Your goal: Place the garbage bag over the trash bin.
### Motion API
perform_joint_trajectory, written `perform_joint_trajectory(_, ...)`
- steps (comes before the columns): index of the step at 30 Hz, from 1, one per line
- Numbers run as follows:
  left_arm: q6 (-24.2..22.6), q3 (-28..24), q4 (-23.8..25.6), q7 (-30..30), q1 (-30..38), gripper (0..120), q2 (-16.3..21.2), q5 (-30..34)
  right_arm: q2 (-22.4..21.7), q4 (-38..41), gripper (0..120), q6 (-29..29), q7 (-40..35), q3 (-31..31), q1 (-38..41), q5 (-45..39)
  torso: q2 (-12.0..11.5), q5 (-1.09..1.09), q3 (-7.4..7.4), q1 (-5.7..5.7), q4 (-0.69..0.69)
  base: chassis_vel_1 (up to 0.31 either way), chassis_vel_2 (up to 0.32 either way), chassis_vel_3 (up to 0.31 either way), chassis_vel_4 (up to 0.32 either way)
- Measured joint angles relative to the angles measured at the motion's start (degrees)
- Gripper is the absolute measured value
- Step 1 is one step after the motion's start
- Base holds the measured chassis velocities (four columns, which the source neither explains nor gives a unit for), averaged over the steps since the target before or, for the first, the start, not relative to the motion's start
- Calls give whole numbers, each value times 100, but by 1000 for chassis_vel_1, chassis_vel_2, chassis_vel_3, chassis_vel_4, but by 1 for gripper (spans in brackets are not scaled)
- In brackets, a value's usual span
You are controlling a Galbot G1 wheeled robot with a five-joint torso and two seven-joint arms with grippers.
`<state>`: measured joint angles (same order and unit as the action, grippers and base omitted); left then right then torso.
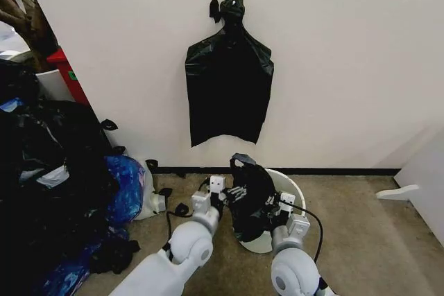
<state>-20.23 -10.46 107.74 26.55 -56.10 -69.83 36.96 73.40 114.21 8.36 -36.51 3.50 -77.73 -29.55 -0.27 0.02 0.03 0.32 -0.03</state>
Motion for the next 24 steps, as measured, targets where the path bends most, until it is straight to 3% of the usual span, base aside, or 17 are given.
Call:
perform_joint_trajectory(7,-708,-554,66,718,246,99,-63,-4,19,135,0,-93,92,-261,-79,41,0,0,-1,0,0,0,0,0,0)
perform_joint_trajectory(22,-988,-804,-718,1165,399,94,-452,-359,48,271,0,-184,137,-283,-136,43,0,0,0,0,0,0,0,0,0)
perform_joint_trajectory(24,-990,-802,-792,1181,415,89,-493,-396,44,284,0,-185,141,-280,-140,43,0,0,-1,0,0,0,0,0,0)
